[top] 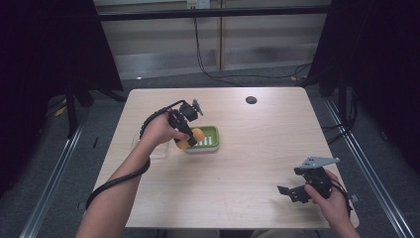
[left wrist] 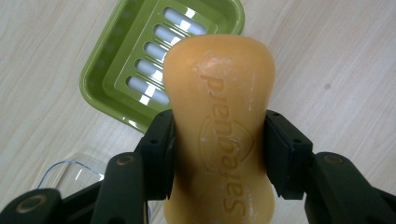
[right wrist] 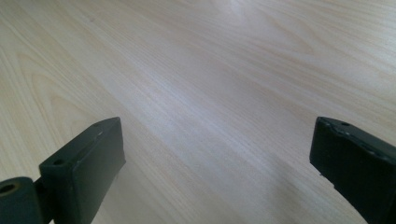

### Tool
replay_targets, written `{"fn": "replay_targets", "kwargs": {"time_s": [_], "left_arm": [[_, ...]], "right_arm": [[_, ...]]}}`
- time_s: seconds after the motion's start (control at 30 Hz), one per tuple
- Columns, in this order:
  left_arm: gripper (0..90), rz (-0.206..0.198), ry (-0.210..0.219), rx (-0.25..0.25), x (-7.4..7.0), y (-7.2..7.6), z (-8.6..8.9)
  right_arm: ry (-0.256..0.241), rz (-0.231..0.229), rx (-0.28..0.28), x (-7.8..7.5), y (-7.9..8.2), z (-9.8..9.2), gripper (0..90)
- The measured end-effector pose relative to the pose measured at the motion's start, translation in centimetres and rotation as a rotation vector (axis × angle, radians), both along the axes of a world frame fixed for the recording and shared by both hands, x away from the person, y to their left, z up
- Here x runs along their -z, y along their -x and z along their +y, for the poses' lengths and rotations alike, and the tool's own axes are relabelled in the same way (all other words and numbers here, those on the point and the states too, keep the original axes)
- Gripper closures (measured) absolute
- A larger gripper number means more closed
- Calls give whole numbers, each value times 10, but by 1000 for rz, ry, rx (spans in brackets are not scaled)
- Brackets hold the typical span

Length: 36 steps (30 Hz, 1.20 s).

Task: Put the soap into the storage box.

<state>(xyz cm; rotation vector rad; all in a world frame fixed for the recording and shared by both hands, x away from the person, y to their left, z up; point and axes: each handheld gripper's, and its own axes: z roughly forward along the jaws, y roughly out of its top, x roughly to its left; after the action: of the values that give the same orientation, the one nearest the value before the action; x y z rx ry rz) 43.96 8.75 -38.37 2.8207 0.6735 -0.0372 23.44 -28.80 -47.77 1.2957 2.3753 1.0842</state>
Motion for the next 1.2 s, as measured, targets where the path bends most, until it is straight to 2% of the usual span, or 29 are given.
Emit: {"fn": "replay_targets", "kwargs": {"time_s": [0.07,0.13,0.17,0.23,0.27,0.43,0.47,0.53,0.57,0.63,0.7,0.8,0.83,0.87,0.93,1.0,1.03,1.2], "left_arm": [[499,10,0,2,0,-2,-1],[499,-3,4,4,1,-3,-2],[499,10,-3,9,0,-4,-3],[499,-4,-7,18,1,-5,-3],[499,9,0,7,1,-6,-4],[499,-3,-11,25,3,-9,-6],[499,0,2,3,3,-9,-7],[499,-1,-14,28,3,-11,-7],[499,-4,5,-2,4,-10,-8],[498,-4,-11,25,3,-13,-8],[499,1,-6,13,4,-13,-8],[499,-2,-13,33,4,-15,-9],[499,-7,-4,9,5,-15,-9],[499,-7,-4,9,5,-15,-9],[499,-2,-21,35,5,-17,-10],[499,3,-26,36,5,-18,-10],[499,-3,-12,15,6,-17,-11],[499,2,-21,27,7,-20,-12]], "right_arm": [[-2,2,1,0,0,0,33],[-2,1,1,0,0,0,33],[-6,1,2,0,0,0,33],[-5,0,2,0,0,-1,33],[-8,1,3,0,0,-1,33],[-6,1,-1,0,0,-1,33],[-4,-1,-2,0,0,-1,33],[-4,2,-3,0,0,0,33],[-3,4,-3,0,0,0,33],[-3,4,-4,0,0,0,33],[-5,3,-5,0,0,0,33],[-3,0,-4,0,0,-1,33],[-4,2,-4,0,-1,0,33],[-4,2,-4,0,-1,0,33],[-3,3,-5,0,0,0,33],[-2,1,-6,0,0,0,33],[-3,2,-8,0,0,0,33],[-4,3,-4,0,0,0,33]]}}
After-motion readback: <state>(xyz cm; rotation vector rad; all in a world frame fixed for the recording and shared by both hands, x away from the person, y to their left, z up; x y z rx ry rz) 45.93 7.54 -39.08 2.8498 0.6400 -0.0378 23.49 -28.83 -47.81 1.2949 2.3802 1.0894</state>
